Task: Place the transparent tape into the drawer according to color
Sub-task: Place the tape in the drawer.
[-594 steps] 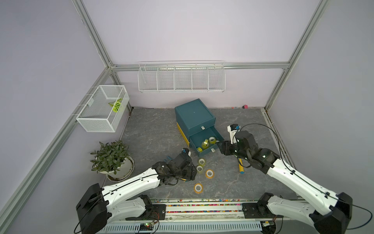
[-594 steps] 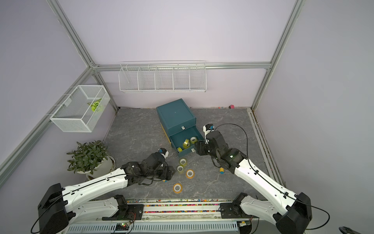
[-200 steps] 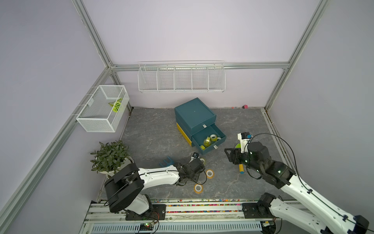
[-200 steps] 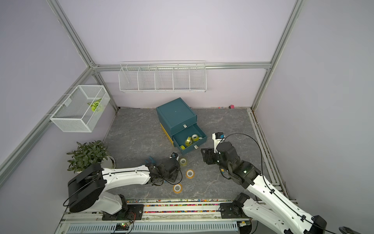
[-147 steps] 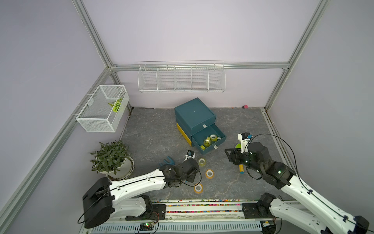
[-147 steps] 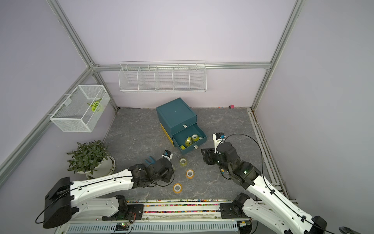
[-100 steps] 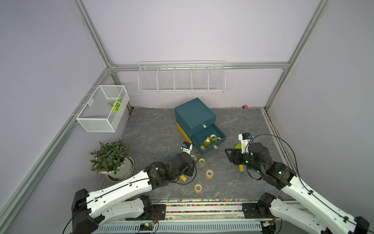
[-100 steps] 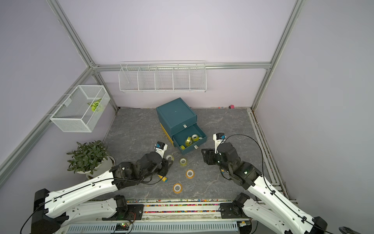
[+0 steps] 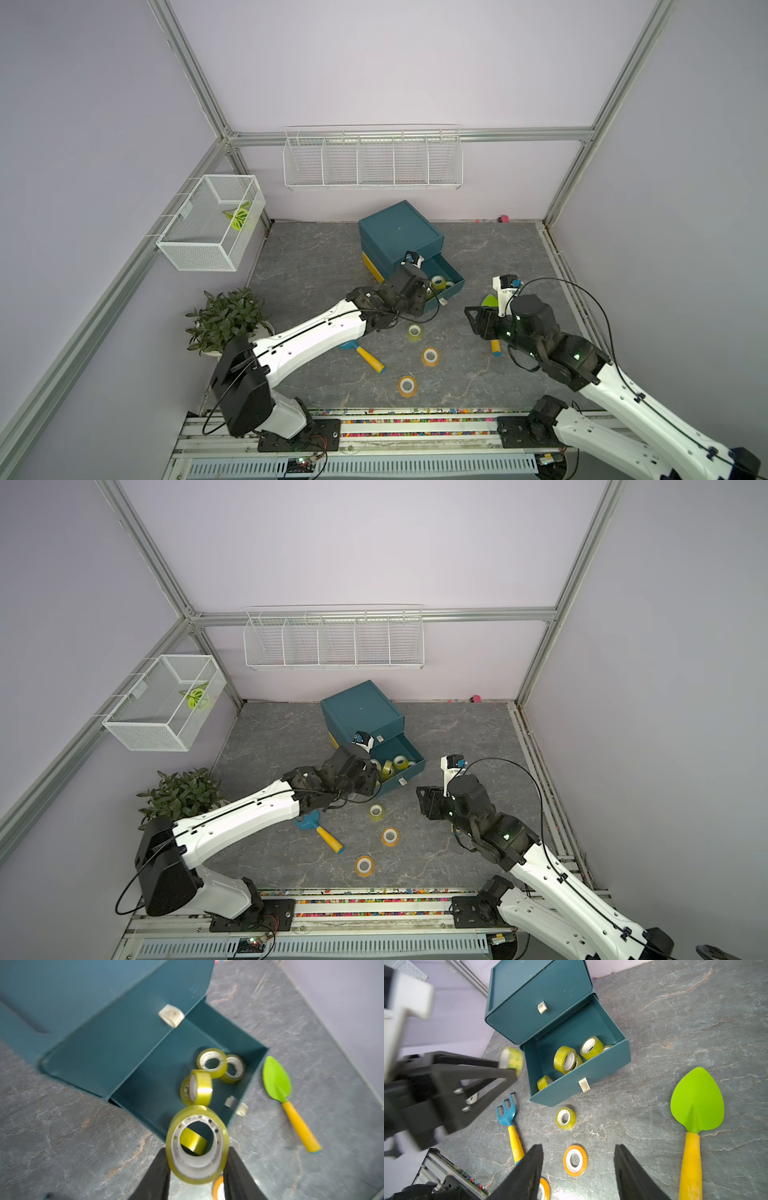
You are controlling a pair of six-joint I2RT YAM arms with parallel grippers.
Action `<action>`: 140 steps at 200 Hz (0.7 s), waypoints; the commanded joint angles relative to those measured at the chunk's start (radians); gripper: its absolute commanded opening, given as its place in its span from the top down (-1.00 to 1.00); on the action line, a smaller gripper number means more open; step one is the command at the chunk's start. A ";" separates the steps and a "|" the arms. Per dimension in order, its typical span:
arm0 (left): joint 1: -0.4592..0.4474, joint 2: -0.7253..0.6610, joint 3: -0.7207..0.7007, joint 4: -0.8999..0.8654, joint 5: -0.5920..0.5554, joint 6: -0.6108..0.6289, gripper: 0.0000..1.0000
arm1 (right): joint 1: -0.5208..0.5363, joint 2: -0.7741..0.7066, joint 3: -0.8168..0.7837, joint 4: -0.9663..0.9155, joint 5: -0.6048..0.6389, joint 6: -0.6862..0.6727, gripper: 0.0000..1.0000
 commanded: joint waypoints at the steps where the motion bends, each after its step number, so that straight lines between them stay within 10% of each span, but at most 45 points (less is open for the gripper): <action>1: 0.045 0.043 0.029 0.025 0.034 0.009 0.32 | 0.005 -0.012 -0.021 -0.015 0.022 -0.001 -0.19; 140: 0.067 -0.020 0.058 -0.040 0.111 -0.035 -0.68 | 0.006 0.012 -0.020 -0.013 -0.043 -0.007 -0.25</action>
